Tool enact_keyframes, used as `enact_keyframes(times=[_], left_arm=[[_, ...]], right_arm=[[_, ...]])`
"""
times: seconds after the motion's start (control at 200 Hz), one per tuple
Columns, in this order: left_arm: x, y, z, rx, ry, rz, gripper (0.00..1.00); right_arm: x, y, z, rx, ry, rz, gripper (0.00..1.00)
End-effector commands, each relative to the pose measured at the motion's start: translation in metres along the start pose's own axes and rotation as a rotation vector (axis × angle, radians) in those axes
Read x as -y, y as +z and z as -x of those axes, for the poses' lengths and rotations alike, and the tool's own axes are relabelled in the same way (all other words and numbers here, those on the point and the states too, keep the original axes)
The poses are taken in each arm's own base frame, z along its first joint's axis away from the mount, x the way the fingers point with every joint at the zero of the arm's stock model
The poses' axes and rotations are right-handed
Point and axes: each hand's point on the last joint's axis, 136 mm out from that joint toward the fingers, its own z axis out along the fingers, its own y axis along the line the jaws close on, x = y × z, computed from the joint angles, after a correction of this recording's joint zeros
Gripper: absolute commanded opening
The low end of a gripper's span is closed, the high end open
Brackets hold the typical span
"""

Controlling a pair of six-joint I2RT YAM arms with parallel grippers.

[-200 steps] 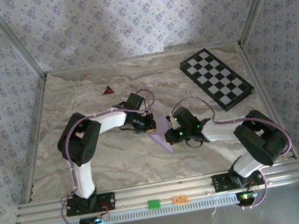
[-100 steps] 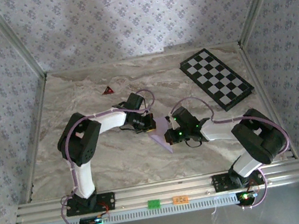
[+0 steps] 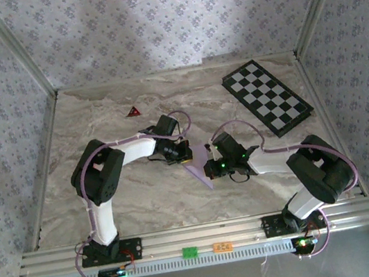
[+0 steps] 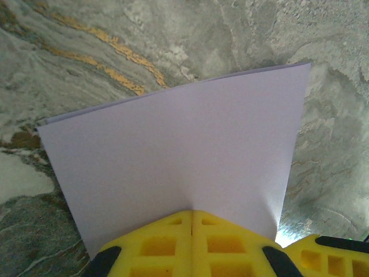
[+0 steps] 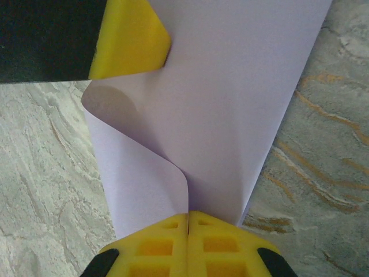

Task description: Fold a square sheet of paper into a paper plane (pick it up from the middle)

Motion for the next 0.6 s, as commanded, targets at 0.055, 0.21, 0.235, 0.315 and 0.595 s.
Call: enact_keyframes(times=[0.055,0.21,0.235,0.315,0.595], left_arm=[[-0.014,0.007,-0.011,-0.038,-0.027,0.039,0.04],[-0.013,0.007,-0.011,-0.038,-0.026,0.04,0.04],[-0.013,0.007,-0.01,-0.037,-0.025,0.04,0.05],[-0.012,0.006,-0.009,-0.036,-0.022,0.039,0.04],[0.0,-0.006,0.005,-0.002,0.019,0.044,0.06]], right_arm=[[0.002,0.005,-0.003,-0.021,-0.008,-0.01,0.0],[0.007,0.008,-0.008,-0.033,0.007,-0.029,0.0],[0.008,0.008,-0.009,-0.035,0.008,-0.033,0.0],[0.011,0.008,-0.011,-0.036,0.01,-0.048,0.0],[0.013,0.008,-0.012,-0.039,0.013,-0.057,0.0]])
